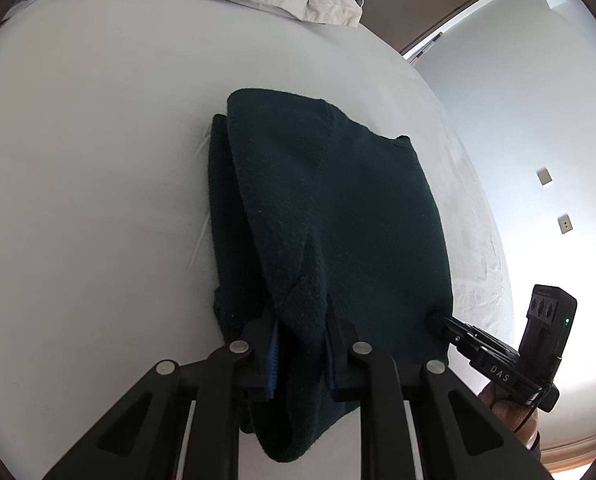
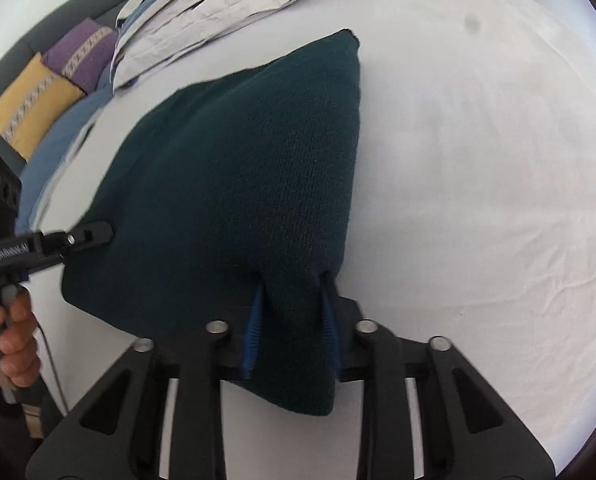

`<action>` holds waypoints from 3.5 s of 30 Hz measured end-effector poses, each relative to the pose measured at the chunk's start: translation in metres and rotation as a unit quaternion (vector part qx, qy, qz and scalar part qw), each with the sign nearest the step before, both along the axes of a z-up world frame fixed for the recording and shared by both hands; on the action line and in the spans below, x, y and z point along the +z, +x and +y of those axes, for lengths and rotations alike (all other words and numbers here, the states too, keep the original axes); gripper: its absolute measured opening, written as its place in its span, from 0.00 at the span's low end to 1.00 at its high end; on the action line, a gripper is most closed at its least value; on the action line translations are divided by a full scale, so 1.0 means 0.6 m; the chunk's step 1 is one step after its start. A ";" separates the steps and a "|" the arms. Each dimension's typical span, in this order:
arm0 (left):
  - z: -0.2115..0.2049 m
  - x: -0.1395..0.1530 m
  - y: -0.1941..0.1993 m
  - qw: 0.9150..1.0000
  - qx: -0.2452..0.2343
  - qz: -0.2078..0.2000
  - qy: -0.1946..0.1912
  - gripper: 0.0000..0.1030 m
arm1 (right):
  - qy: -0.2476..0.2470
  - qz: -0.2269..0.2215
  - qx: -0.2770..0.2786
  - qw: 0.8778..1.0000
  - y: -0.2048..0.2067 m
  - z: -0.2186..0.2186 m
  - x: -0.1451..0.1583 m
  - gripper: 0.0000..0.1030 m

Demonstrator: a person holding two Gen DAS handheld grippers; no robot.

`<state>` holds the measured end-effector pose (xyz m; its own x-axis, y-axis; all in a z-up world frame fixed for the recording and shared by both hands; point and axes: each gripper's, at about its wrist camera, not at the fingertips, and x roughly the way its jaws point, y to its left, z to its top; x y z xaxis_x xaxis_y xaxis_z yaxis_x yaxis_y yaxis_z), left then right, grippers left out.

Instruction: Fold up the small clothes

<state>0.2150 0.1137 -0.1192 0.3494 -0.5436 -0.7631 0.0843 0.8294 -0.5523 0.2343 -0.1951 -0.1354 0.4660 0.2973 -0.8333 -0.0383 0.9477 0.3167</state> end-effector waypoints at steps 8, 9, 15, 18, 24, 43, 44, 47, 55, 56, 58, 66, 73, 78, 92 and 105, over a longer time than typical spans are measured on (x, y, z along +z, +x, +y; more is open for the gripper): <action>0.000 -0.045 0.009 1.000 -0.001 0.009 -0.005 0.17 | 0.067 0.025 -0.017 0.997 -0.017 -0.051 -0.032 0.08; 0.009 -0.053 0.012 0.999 0.007 0.016 -0.029 0.17 | 0.080 0.029 -0.021 0.996 -0.016 -0.054 -0.041 0.08; 0.029 -0.042 0.022 0.999 0.018 0.013 -0.039 0.16 | 0.050 0.026 -0.017 0.998 -0.024 -0.014 -0.023 0.14; 0.036 -0.033 0.028 0.999 0.021 0.009 -0.029 0.16 | 0.018 0.016 -0.002 1.000 -0.031 0.011 -0.010 0.14; 0.030 -0.047 0.016 0.999 0.023 0.002 -0.021 0.17 | 0.010 0.016 0.001 1.000 -0.045 0.015 -0.026 0.15; -0.065 0.073 0.045 0.985 0.023 -0.130 0.113 0.32 | 0.205 -0.031 0.005 0.978 0.066 -0.030 0.051 0.24; -0.079 0.063 0.062 0.983 0.021 -0.126 0.130 0.32 | 0.216 -0.026 0.003 0.976 0.082 -0.022 0.042 0.24; -0.100 0.010 0.111 0.980 0.018 -0.084 0.181 0.32 | 0.230 0.000 0.001 0.973 0.128 -0.014 -0.006 0.21; -0.089 -0.029 0.109 0.980 0.011 -0.105 0.167 0.34 | 0.232 -0.007 -0.007 0.973 0.164 -0.035 -0.013 0.10; -0.092 -0.029 0.109 0.980 0.012 -0.105 0.170 0.34 | 0.222 -0.008 -0.004 0.975 0.173 -0.030 0.000 0.11; -0.097 -0.030 0.111 0.978 0.012 -0.104 0.178 0.35 | 0.211 -0.006 -0.001 0.978 0.203 -0.026 0.016 0.17; -0.094 -0.035 0.114 0.980 0.008 -0.103 0.167 0.35 | 0.221 0.044 -0.055 0.973 0.305 -0.049 -0.044 0.39; -0.094 -0.036 0.112 0.980 0.008 -0.109 0.165 0.35 | 0.214 0.009 -0.055 0.975 0.295 -0.068 -0.038 0.31; -0.097 -0.037 0.109 0.979 0.008 -0.114 0.172 0.35 | 0.232 -0.039 -0.005 0.972 0.193 -0.068 0.037 0.35; -0.098 -0.037 0.104 0.978 0.012 -0.118 0.172 0.35 | 0.238 0.007 0.096 0.966 -0.011 -0.044 -0.034 0.50; 0.058 0.016 0.064 0.993 0.092 -0.069 0.038 0.61 | 0.243 -0.031 -0.009 0.970 0.013 -0.176 0.028 0.87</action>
<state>0.2531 0.1482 -0.1097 0.5417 -0.4038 -0.7372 -0.0016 0.8765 -0.4814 0.2420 -0.3005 -0.1183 0.5191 0.6390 -0.5676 -0.0560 0.6881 0.7235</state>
